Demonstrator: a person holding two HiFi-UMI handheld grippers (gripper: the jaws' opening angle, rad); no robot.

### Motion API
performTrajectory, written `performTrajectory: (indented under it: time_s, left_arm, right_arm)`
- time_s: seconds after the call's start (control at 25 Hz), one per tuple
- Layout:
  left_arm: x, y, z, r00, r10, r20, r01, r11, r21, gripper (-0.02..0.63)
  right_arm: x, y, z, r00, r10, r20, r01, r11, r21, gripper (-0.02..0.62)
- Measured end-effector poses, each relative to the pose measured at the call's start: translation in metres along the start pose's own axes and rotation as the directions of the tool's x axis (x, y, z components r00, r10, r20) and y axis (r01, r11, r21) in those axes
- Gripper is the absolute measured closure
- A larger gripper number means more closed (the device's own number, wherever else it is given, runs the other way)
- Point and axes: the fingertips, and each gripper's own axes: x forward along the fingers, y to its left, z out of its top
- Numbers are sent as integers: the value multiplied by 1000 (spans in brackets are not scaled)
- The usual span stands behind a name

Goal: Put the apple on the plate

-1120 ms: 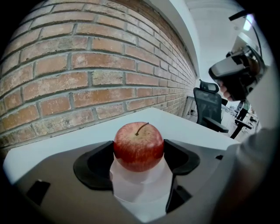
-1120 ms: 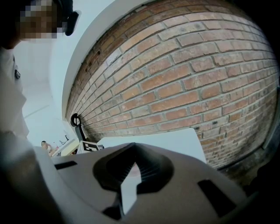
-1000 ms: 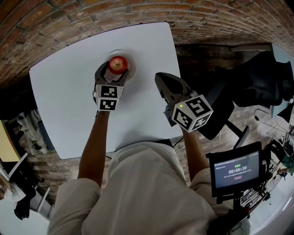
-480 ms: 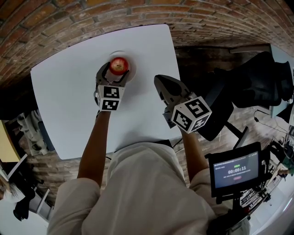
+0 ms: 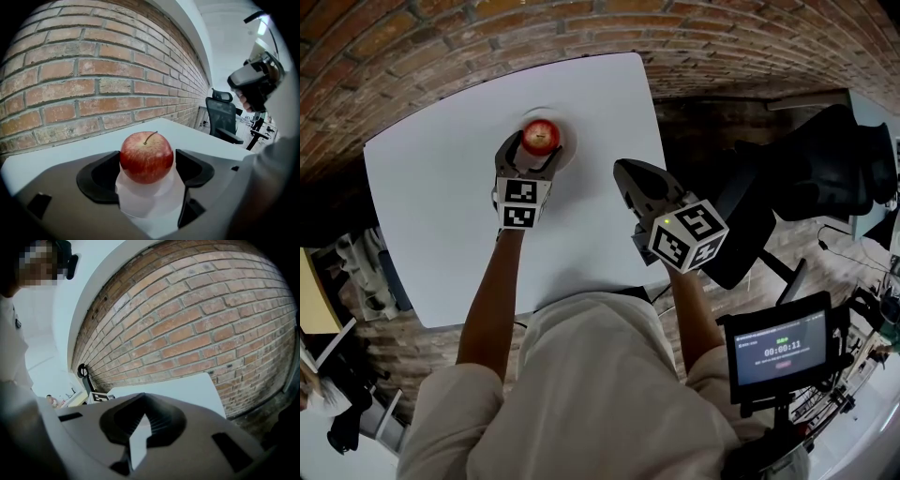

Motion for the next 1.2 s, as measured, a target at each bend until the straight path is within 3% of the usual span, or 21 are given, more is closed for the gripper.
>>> performTrajectory:
  time_s: [0.64,1.2]
  left_arm:
    - [-17,9,18,995,56,88,-56,998,3,239]
    - [-46,9,32,991,83,104,-85,996,20,242]
  right_arm:
    - [-5,2,4,1000,0,10,0,1000,-10,591]
    - [-14,18,14,999,13,36,-11,999,-46,591]
